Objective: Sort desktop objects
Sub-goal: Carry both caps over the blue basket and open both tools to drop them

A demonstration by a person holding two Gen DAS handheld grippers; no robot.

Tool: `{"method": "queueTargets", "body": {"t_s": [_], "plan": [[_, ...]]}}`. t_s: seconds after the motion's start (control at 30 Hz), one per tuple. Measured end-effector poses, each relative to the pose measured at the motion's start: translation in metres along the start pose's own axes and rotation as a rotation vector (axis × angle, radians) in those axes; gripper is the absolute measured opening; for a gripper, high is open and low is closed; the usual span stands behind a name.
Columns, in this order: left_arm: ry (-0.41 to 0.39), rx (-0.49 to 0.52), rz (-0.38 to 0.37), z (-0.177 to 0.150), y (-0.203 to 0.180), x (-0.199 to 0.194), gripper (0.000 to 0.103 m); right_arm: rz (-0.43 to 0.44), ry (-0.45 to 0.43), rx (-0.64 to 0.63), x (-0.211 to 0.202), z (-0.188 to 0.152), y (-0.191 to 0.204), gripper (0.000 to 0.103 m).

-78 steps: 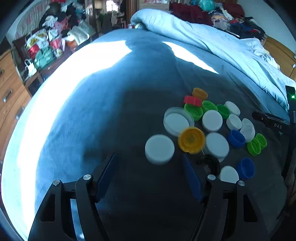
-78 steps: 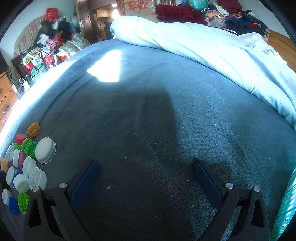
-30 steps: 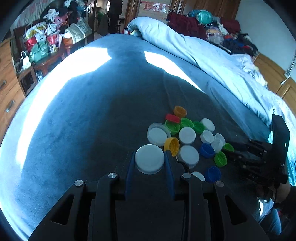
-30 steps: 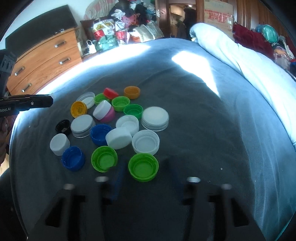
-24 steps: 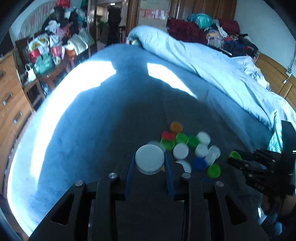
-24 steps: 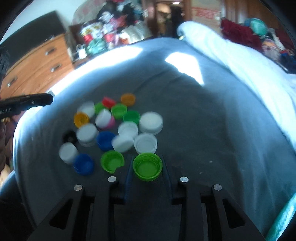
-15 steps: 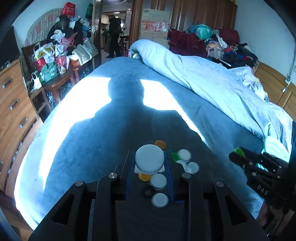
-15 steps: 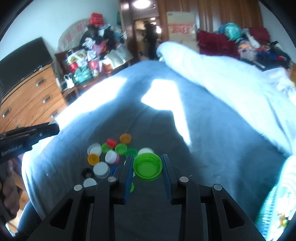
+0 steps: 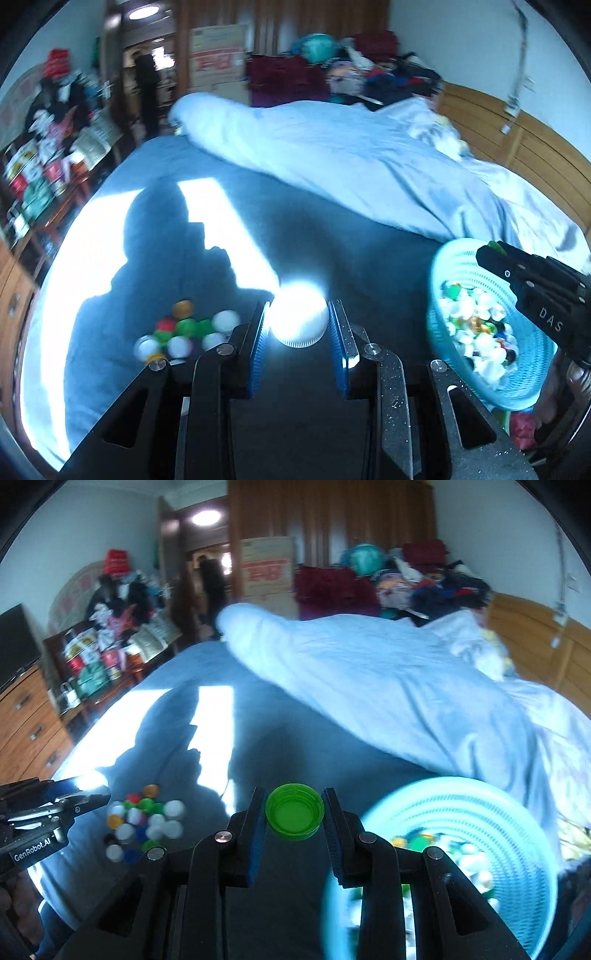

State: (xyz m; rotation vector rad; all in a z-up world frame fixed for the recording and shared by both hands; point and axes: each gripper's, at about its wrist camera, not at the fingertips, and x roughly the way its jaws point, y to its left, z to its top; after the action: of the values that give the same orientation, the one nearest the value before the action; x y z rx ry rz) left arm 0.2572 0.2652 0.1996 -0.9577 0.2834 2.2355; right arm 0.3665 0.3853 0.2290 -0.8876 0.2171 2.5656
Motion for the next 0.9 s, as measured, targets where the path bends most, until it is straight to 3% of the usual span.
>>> {"method": "queueTargets", "body": {"t_s": [0.23, 0.4, 0.57, 0.9], "plan": [[0.052, 0.161, -0.142, 0.018, -0.115, 0.015, 0.027, -0.120, 0.037, 0.086, -0.024, -0.007, -0.093, 0.032], [0.242, 0.243, -0.242, 0.020, -0.176, 0.045, 0.027, -0.141, 0.138, 0.181, -0.023, -0.026, -0.143, 0.032], [0.304, 0.269, -0.279, 0.022, -0.201, 0.054, 0.027, -0.122, 0.171, 0.233, -0.024, -0.041, -0.157, 0.032], [0.288, 0.298, -0.296, 0.026, -0.219, 0.052, 0.026, -0.111, 0.156, 0.232, -0.029, -0.042, -0.155, 0.032]]}}
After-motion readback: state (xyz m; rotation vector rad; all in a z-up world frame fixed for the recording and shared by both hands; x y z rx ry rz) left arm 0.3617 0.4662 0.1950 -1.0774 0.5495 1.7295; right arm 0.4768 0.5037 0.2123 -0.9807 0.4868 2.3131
